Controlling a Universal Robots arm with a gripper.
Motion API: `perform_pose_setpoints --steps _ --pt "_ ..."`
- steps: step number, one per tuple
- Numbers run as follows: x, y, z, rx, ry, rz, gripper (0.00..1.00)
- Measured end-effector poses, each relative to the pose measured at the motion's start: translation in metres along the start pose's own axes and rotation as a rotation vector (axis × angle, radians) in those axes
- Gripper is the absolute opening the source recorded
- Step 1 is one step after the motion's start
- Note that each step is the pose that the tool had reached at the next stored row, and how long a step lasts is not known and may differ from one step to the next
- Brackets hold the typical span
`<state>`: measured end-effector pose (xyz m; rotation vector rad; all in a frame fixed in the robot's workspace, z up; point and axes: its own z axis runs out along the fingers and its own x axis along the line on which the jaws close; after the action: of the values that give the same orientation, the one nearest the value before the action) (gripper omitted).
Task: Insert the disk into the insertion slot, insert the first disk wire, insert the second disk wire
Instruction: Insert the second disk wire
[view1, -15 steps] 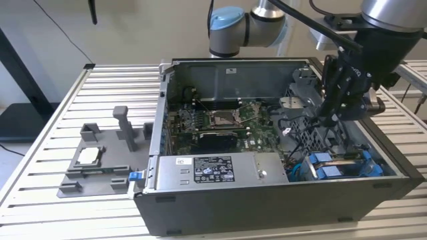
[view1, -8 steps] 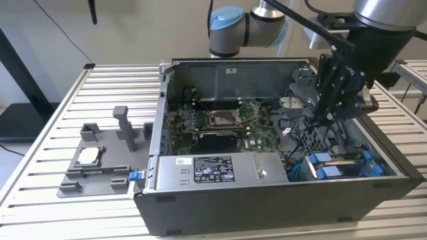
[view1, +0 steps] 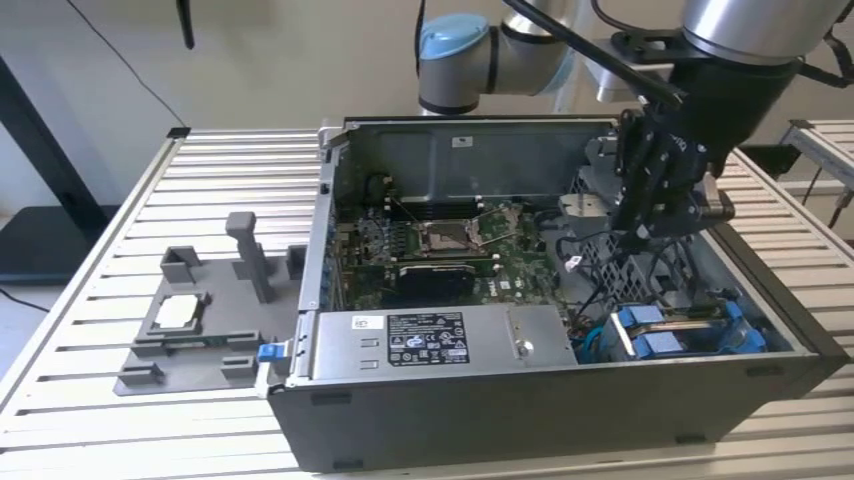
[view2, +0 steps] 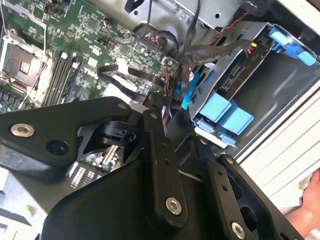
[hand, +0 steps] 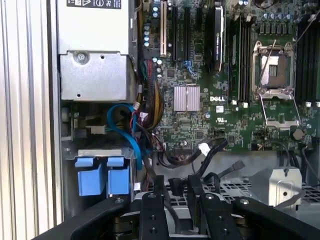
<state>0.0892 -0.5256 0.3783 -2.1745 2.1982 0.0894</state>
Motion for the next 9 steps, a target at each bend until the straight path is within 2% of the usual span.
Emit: perform_pose_setpoints --steps 3,7,9 --pt "-0.0005 0.0035 0.0009 0.0004 -0.0002 -0.009 0.33" --pt "-0.0005 0.0036 0.0009 0.0002 0.0009 -0.01 0.33" --pt "-0.0006 0.0036 0.0011 0.0018 0.0048 -0.01 0.33"
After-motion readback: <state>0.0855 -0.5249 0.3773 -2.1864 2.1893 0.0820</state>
